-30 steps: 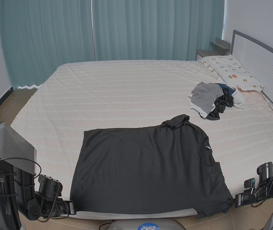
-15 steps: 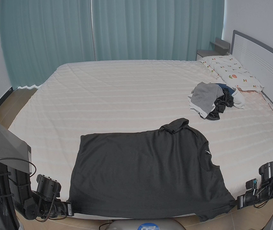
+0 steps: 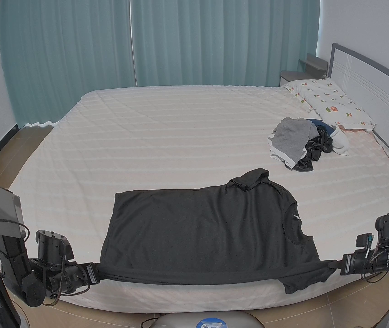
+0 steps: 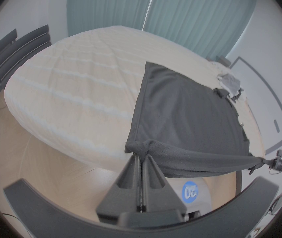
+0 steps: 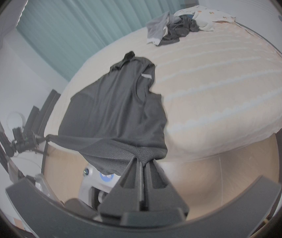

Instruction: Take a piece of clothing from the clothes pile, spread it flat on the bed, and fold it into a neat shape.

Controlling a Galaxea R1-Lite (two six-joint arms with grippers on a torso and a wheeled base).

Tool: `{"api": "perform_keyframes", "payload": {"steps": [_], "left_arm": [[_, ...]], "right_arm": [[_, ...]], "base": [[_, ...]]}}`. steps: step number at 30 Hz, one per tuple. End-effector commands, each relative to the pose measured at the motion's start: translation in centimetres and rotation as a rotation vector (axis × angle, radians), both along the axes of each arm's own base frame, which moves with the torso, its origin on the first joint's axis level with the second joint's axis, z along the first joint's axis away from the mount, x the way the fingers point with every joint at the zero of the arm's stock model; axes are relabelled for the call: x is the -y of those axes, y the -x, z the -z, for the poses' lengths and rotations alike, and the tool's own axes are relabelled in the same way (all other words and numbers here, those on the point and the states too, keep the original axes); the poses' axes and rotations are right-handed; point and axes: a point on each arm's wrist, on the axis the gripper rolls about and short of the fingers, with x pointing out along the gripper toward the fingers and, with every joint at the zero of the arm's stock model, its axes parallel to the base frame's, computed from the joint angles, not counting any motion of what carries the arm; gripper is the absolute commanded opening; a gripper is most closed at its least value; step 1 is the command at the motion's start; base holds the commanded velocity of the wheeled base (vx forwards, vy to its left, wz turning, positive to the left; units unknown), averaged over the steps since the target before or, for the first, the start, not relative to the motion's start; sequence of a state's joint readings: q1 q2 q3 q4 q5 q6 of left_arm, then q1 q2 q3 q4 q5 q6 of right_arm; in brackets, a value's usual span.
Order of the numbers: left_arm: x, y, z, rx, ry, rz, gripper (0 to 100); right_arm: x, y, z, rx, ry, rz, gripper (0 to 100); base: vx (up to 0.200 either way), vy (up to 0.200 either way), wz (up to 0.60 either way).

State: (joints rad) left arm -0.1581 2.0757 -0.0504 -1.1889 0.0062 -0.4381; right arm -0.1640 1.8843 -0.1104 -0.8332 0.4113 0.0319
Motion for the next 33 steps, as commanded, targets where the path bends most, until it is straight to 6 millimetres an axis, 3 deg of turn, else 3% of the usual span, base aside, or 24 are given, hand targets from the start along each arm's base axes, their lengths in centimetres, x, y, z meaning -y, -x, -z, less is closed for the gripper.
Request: {"api": "perform_keyframes", "payload": {"steps": [1, 6, 17, 23, 29, 33], "left_arm": [[0.0, -1.5, -1.8, 0.110, 0.077, -0.052, 0], [0.1, -1.8, -2.4, 0.109, 0.092, -0.063, 0], [0.0, -1.0, -4.1, -0.091, 0.058, -0.077, 0], [0.3, -3.6, -5.4, -0.124, 0.109, -0.154, 0], [0.5, -5.2, -3.8, -0.168, 0.129, -0.190, 0], [0.5, -6.4, -3.9, -0.145, 0.180, -0.249, 0]], "right_arm": [[-0.7, -2.1, -1.9, 0.100, -0.036, 0.025, 0], [-0.5, -2.2, -2.2, 0.112, -0.040, 0.038, 0], [-0.5, -1.5, -2.7, 0.125, -0.041, 0.047, 0], [-0.4, -2.0, -2.4, 0.116, -0.043, 0.046, 0], [-0.3, -3.2, -1.8, 0.107, -0.045, 0.046, 0], [-0.2, -4.2, -1.4, 0.102, -0.044, 0.047, 0]], "base": [[0.000, 0.000, 0.00], [0.000, 0.000, 0.00], [0.000, 0.000, 0.00], [0.000, 0.000, 0.00], [0.000, 0.000, 0.00], [0.000, 0.000, 0.00]]}}
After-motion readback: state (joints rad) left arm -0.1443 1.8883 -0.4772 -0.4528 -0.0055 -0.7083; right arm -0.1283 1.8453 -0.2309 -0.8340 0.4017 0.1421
